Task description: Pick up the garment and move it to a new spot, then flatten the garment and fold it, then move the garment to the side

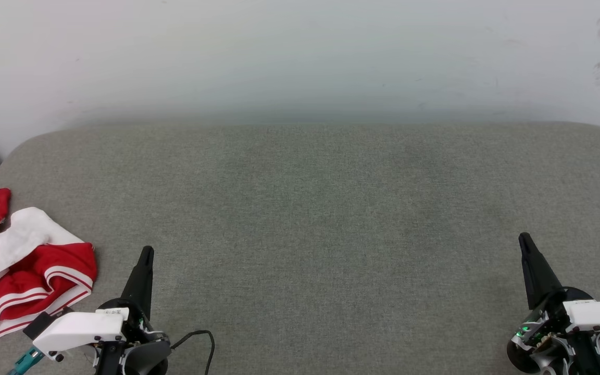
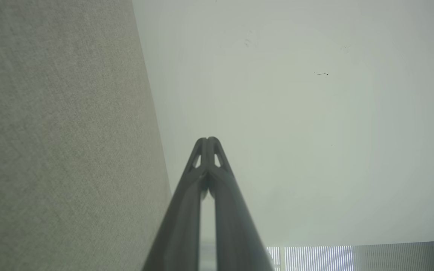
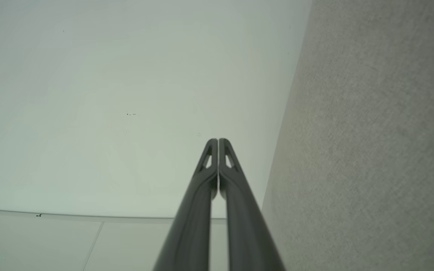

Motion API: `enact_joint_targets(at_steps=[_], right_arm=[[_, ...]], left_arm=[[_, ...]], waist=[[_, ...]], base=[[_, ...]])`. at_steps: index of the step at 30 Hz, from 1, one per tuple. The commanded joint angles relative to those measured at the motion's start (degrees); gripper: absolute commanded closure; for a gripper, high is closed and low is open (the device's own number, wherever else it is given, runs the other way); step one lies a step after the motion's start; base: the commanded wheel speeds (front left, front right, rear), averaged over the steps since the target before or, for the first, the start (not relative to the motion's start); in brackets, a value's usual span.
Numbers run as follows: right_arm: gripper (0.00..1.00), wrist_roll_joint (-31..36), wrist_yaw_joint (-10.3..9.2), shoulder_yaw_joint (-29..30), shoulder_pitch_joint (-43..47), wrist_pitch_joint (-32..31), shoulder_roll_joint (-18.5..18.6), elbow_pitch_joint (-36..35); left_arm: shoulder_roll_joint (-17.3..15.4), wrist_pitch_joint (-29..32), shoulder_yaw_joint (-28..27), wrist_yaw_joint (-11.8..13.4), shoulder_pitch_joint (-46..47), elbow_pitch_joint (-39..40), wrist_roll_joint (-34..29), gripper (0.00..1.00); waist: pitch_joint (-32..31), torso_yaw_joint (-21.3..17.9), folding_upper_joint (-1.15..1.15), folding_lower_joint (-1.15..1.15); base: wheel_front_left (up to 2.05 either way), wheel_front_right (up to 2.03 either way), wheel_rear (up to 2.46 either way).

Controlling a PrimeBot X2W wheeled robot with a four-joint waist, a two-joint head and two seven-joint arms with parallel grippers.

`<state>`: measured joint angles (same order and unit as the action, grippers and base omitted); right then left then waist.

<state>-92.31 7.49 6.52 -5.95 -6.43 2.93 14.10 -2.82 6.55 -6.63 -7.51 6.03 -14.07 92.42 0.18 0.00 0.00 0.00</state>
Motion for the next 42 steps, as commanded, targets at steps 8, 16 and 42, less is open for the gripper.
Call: enact_joint_targets(at_steps=[8, 16, 42], right_arm=[[0.00, 0.2, -0.01, -0.4, 0.6, 0.6, 0.0, 0.1], [0.00, 2.8, 0.00, -2.3, 1.5, 3.5, 0.0, -2.3], [0.00, 37.3, 0.01, -2.8, 2.4, 9.0, 0.0, -5.9]], left_arm=[[0.1, -0.5, 0.7, 0.0, -0.4, -0.3, -0.2, 0.00], [-0.1, -3.5, 4.2, 0.0, 0.1, 1.4, -2.7, 0.00], [-0.3, -9.4, 7.5, 0.2, 1.4, 2.2, -28.2, 0.00]], waist=[[0.0, 0.0, 0.00, 0.00], [0.0, 0.0, 0.00, 0.00], [-0.2, 0.1, 0.00, 0.00]], base=[[0.00, 0.00, 0.00], [0.00, 0.00, 0.00], [0.00, 0.00, 0.00]])
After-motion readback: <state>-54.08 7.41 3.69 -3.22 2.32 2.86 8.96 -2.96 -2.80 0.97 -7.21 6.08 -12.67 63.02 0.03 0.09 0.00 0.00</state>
